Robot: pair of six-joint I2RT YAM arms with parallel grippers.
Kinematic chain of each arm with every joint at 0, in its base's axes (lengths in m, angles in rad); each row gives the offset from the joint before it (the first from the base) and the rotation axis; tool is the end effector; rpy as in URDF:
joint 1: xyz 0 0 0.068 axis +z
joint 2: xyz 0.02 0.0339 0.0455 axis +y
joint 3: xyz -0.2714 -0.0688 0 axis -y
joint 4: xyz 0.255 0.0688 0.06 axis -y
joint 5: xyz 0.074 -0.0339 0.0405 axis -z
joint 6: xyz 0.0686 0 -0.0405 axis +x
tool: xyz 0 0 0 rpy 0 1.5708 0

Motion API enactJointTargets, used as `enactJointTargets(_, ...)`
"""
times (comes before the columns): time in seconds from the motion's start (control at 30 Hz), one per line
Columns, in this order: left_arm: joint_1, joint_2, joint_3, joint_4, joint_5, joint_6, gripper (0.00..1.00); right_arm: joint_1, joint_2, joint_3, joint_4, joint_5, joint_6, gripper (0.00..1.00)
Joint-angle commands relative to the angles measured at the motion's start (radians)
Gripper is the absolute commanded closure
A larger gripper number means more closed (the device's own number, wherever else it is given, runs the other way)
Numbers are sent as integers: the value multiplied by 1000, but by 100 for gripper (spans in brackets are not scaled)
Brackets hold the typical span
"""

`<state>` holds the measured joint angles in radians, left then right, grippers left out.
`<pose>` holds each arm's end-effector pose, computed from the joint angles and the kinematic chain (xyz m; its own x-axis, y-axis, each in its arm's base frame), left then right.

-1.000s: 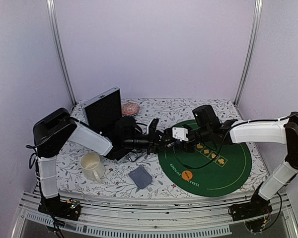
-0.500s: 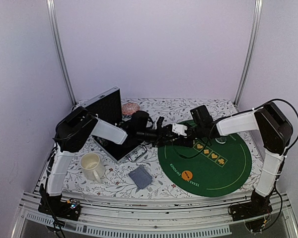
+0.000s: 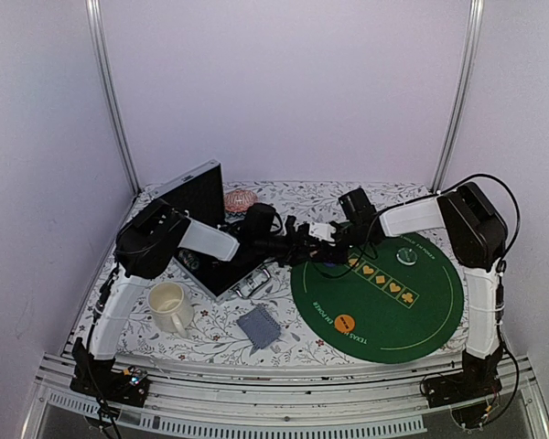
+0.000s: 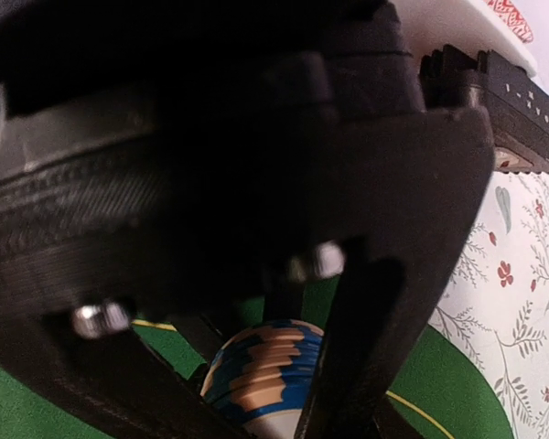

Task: Distribute texas hold em gaming equipment
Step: Pass from the left arm to the right

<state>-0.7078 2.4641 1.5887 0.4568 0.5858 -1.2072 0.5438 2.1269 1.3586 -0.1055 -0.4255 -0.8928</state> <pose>0.4014 -0.3934 0.0730 -0.9749 -0.1908 -0.1149 0.0405 0.3554 -0.9338 0.3926 0.2705 0.1053 0.1321 -0.7491 -0.6491 -0.9489 0.0939 -0.3014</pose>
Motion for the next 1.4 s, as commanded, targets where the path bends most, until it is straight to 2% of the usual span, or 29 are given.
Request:
enactJointTargets(0.0, 23, 54, 28, -20, -126, -116, 85, 24, 49, 100, -48, -74, -6, 90)
enactJointTargets(0.47, 27, 33, -14, -10, -166, -144, 55, 24, 82, 151, -112, -71, -24, 90)
enactJointTargets(0.77, 25, -23, -96, 27, -211, -174, 41, 24, 79, 163, -119, -73, -26, 90)
enactJointTargets(1.0, 25, -51, -113, 52, -226, -165, 35, 18, 73, 159, -140, -57, -39, 91)
enactJointTargets(1.37, 25, -47, -90, 83, -206, -137, 36, 10, 68, 158, -181, 17, -60, 91)
